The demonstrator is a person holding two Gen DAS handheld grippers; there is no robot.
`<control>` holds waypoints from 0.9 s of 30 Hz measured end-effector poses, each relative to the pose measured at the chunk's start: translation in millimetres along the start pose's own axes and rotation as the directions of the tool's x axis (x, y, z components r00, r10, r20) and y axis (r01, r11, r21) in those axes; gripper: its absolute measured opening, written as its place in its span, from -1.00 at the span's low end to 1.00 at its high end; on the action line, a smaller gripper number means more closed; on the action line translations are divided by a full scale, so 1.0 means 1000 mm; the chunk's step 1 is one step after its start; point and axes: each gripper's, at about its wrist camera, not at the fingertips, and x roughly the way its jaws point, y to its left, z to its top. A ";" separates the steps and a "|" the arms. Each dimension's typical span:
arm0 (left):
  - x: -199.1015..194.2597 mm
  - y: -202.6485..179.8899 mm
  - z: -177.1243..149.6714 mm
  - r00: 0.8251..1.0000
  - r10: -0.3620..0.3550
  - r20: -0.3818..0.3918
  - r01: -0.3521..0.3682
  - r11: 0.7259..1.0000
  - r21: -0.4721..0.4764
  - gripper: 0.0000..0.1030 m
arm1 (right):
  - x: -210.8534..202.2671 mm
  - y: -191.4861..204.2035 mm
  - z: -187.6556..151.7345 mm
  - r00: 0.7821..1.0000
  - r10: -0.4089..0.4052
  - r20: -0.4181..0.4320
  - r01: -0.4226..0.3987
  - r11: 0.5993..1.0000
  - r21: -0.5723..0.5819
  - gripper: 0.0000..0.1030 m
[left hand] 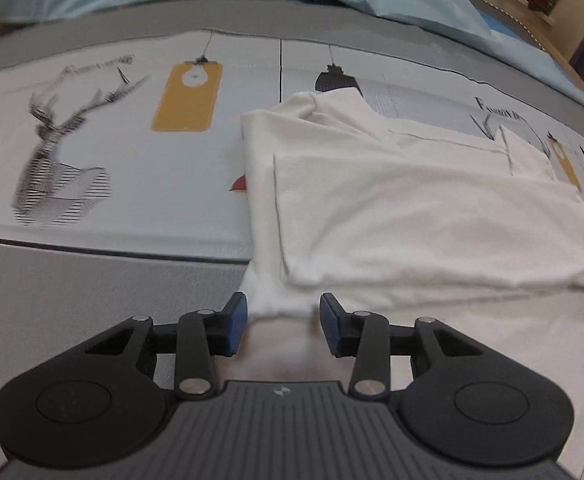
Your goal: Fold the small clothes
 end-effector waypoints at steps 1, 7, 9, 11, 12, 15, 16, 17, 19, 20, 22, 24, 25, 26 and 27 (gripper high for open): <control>-0.013 -0.002 -0.004 1.000 0.022 0.021 -0.022 1.000 0.020 -0.12 | -0.014 -0.001 -0.001 1.000 0.009 0.023 -0.009 1.000 0.014 -0.80; -0.100 -0.003 -0.042 0.991 0.002 0.131 -0.010 0.998 0.059 -0.12 | -0.110 -0.007 -0.030 0.988 0.075 0.135 -0.086 0.994 0.073 -0.80; -0.130 -0.003 -0.066 0.986 -0.018 0.165 0.004 0.997 0.082 -0.12 | -0.135 -0.006 -0.052 0.984 0.094 0.148 -0.104 0.993 0.063 -0.76; -0.149 -0.004 -0.093 0.983 -0.038 0.180 0.021 0.995 0.097 -0.12 | -0.154 -0.003 -0.079 0.982 0.108 0.152 -0.115 0.992 0.042 -0.61; -0.156 -0.003 -0.107 0.982 -0.051 0.184 0.033 0.995 0.097 -0.12 | -0.160 -0.003 -0.096 0.983 0.108 0.149 -0.114 0.993 0.034 -0.54; -0.158 0.001 -0.149 0.977 -0.084 0.196 0.069 0.994 0.079 -0.14 | -0.160 -0.008 -0.137 0.994 0.082 0.069 -0.086 0.995 0.050 -0.52; -0.155 0.005 -0.165 0.975 -0.095 0.203 0.085 0.995 0.057 -0.21 | -0.160 -0.011 -0.146 0.996 0.072 0.052 -0.075 0.995 0.070 -0.52; -0.149 0.010 -0.179 0.976 -0.108 0.190 0.104 0.994 0.032 -0.28 | -0.161 -0.015 -0.155 0.995 0.074 0.061 -0.079 0.993 0.083 -0.52; -0.137 0.017 -0.192 0.985 -0.123 0.122 0.128 0.991 -0.035 -0.52 | -0.154 -0.020 -0.173 0.998 0.056 0.029 -0.058 0.995 0.086 -0.52; -0.136 0.021 -0.197 0.983 -0.136 0.123 0.144 0.988 -0.056 -0.52 | -0.147 -0.024 -0.179 0.999 0.025 -0.023 -0.022 0.994 0.103 -0.52; -0.132 0.024 -0.200 0.985 -0.140 0.099 0.147 0.987 -0.062 -0.52 | -0.140 -0.032 -0.184 0.998 0.032 -0.057 -0.024 0.989 0.148 -0.48; -0.125 0.027 -0.202 0.988 -0.136 0.067 0.141 0.987 -0.075 -0.52 | -0.136 -0.033 -0.186 0.997 0.032 -0.073 -0.021 0.990 0.140 -0.49; -0.118 0.030 -0.204 0.989 -0.143 0.041 0.147 0.985 -0.089 -0.52 | -0.133 -0.032 -0.188 0.996 0.019 -0.086 -0.007 0.991 0.132 -0.49; -0.111 0.031 -0.207 0.988 -0.155 0.007 0.155 0.983 -0.102 -0.51 | -0.129 -0.032 -0.189 0.995 0.018 -0.102 -0.004 0.991 0.131 -0.49; -0.106 0.032 -0.210 0.987 -0.157 -0.021 0.154 0.982 -0.109 -0.47 | -0.125 -0.031 -0.191 0.993 0.024 -0.117 -0.008 0.991 0.135 -0.49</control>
